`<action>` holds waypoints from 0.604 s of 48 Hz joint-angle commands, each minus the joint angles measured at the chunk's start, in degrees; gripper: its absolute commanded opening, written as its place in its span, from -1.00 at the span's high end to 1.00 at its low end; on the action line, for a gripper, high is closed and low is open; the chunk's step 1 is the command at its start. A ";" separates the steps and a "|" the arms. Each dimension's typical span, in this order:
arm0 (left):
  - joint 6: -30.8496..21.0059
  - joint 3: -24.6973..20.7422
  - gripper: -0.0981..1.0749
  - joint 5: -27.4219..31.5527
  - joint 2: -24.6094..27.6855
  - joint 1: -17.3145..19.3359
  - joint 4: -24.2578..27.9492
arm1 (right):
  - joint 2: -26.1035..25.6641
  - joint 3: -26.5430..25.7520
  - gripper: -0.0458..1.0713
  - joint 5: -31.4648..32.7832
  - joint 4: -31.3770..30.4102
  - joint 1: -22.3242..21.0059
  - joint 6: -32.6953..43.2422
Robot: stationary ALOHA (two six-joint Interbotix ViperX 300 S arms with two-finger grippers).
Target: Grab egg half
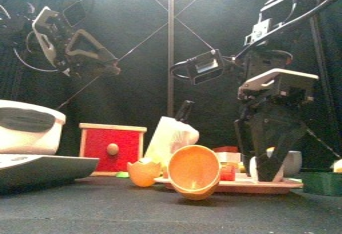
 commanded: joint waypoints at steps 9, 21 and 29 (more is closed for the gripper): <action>0.00 -0.62 -0.42 -0.26 -0.09 -0.09 -0.09 | -0.62 0.44 -0.47 -0.53 -0.35 -0.26 0.00; 0.09 -0.53 -0.42 -0.18 -0.09 -0.09 -0.09 | -1.76 -0.18 -0.30 0.09 -0.62 -0.26 -0.09; 0.09 -0.62 -0.42 -0.18 -0.09 -0.09 -0.09 | -4.48 -1.05 -0.30 5.01 -2.29 -0.26 -0.26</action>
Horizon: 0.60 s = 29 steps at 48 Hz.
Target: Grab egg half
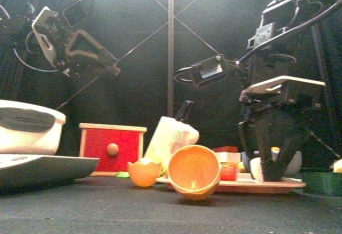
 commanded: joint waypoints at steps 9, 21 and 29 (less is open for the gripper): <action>0.09 -0.70 -0.42 -0.18 -0.09 -0.09 -0.09 | -5.80 -2.02 -0.30 5.36 -2.02 -0.26 0.44; 0.09 -0.70 -0.42 -0.09 -0.09 -0.09 -0.09 | -5.98 -2.81 -0.29 5.36 -2.29 -0.44 0.44; 0.09 -0.62 -0.42 -0.09 -0.09 -0.09 -0.09 | -5.98 -4.57 -0.28 3.43 -2.29 -0.70 0.44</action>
